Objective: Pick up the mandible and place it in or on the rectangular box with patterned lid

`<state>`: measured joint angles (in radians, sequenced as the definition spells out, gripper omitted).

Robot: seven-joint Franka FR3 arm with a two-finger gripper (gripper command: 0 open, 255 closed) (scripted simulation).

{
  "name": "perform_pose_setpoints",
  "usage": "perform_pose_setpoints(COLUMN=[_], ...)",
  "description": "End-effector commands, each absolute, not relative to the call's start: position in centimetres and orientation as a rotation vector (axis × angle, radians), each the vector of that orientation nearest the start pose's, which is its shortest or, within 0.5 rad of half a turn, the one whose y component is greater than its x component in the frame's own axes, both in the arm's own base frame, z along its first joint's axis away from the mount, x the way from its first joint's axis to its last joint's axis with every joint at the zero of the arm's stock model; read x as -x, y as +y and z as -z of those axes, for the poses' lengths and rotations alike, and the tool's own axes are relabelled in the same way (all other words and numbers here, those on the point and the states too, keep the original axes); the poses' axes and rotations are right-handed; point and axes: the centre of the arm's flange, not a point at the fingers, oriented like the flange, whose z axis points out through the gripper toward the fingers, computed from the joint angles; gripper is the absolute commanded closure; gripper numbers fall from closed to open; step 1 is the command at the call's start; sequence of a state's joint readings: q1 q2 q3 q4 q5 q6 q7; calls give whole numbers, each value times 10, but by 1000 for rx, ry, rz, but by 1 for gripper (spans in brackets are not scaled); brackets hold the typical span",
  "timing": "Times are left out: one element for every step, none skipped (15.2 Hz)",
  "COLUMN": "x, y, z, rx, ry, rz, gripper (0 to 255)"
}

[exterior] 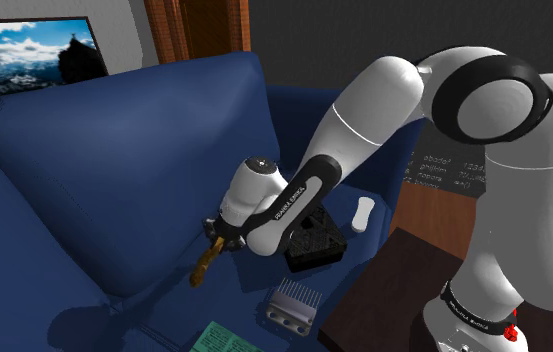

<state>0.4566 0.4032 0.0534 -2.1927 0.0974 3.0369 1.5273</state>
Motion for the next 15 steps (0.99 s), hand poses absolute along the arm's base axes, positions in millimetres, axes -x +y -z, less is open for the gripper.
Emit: perform_pose_setpoints(x=[-524, -524, -524, -524, -524, -524, -524, -524, -524, -524, -524, -524, -524, -523, -522], y=[284, 284, 284, 284, 284, 284, 284, 284, 284, 284, 284, 284, 284, 271, 258], z=[-258, -263, -269, -274, -279, -284, -290, -295, -300, -306, -311, -316, -317, -318, -318], rx=[2311, 2311, 2311, 2311, 2311, 2311, 2311, 2311, 2311, 2311, 2311, 2311, 2311, 2311, 2311], ry=[1450, 1450, 1450, 1450, 1450, 1450, 1450, 1450, 1450, 1450, 1450, 1450, 1450, 1450, 1450], rz=[260, 260, 260, 260, 260, 260, 260, 260, 260, 260, 260, 260, 260, 260, 260], gripper=[255, 255, 255, 255, 255, 255, 255, 255, 255, 255, 255, 255, 255, 255, 255])
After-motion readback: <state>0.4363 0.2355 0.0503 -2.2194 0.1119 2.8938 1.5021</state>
